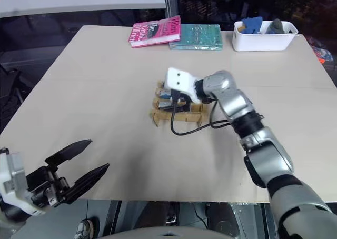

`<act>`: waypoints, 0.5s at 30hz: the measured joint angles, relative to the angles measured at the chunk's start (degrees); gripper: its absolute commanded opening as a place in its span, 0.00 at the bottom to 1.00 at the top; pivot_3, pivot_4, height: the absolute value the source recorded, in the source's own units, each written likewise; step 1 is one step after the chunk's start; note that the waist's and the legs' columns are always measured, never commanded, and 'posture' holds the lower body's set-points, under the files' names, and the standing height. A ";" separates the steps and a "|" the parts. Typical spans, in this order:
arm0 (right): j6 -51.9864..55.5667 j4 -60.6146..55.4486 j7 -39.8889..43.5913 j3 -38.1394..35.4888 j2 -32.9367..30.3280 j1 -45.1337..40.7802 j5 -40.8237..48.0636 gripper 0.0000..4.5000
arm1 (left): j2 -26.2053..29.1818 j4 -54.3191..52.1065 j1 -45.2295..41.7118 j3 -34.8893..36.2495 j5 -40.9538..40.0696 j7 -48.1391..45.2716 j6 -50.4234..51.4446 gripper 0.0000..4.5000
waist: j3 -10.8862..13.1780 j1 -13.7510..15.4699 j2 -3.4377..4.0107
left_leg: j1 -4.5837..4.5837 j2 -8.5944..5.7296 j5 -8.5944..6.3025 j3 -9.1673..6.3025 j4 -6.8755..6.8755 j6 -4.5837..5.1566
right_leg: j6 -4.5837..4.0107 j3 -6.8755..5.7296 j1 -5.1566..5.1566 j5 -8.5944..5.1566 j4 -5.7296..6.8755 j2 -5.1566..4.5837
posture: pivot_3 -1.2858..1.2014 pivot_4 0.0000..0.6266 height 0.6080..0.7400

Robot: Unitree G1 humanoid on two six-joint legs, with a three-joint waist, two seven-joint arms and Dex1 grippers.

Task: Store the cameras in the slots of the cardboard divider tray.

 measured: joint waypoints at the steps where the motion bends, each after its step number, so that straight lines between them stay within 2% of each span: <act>1: 4.18 -5.49 0.07 -1.73 -1.95 1.66 2.23 0.89 | 0.59 0.06 -1.25 -0.41 -0.03 0.02 0.18 1.00 | 0.00 0.19 0.00 | 0.00 0.00 -0.01 -0.03 -0.01 0.00 | 0.00 -0.04 0.01 0.00 -0.01 -0.04 | 0.52 0.24 1.00; 3: 12.15 -14.63 -0.41 -5.45 -5.52 5.08 5.90 0.89 | 1.91 0.08 -3.67 -2.30 -0.04 -0.01 0.84 1.00 | 0.00 0.46 0.01 | 0.00 -0.01 -0.01 -0.05 -0.03 0.00 | -0.04 -0.06 0.03 -0.02 -0.01 -0.08 | 0.52 0.24 1.00; 7: 29.80 -32.31 -5.16 -14.51 -16.60 16.73 11.08 0.89 | 5.30 0.74 -13.10 -9.26 -0.01 0.02 3.02 1.00 | -0.01 1.11 0.04 | 0.01 -0.02 -0.15 -0.07 -0.08 -0.23 | -0.19 -0.06 0.02 -0.08 -0.03 -0.15 | 0.52 0.24 1.00; 10: 37.24 -39.14 -8.32 -19.66 -22.33 24.01 12.19 0.89 | 6.12 2.52 -18.36 -13.09 0.06 -0.17 4.02 1.00 | 0.00 0.98 0.11 | 0.01 -0.02 -0.08 -0.06 -0.11 -0.12 | -0.20 -0.05 0.01 -0.08 -0.03 -0.15 | 0.52 0.24 1.00; 11: 40.13 -42.29 -10.19 -22.50 -25.17 28.83 12.15 0.89 | 6.64 3.99 -21.03 -15.04 0.15 -0.81 4.56 1.00 | 0.00 1.04 0.12 | 0.02 -0.02 -0.01 -0.06 -0.14 0.00 | -0.22 -0.04 0.02 -0.09 -0.04 -0.14 | 0.52 0.24 1.00; 15: 43.65 -46.20 -14.31 -26.49 -29.52 39.70 11.26 0.89 | 7.20 8.11 -26.79 -19.01 0.49 -2.51 5.59 1.00 | 0.00 0.81 0.15 | 0.04 -0.01 0.00 0.00 -0.13 0.02 | -0.20 0.03 0.02 -0.08 -0.02 -0.07 | 0.52 0.24 1.00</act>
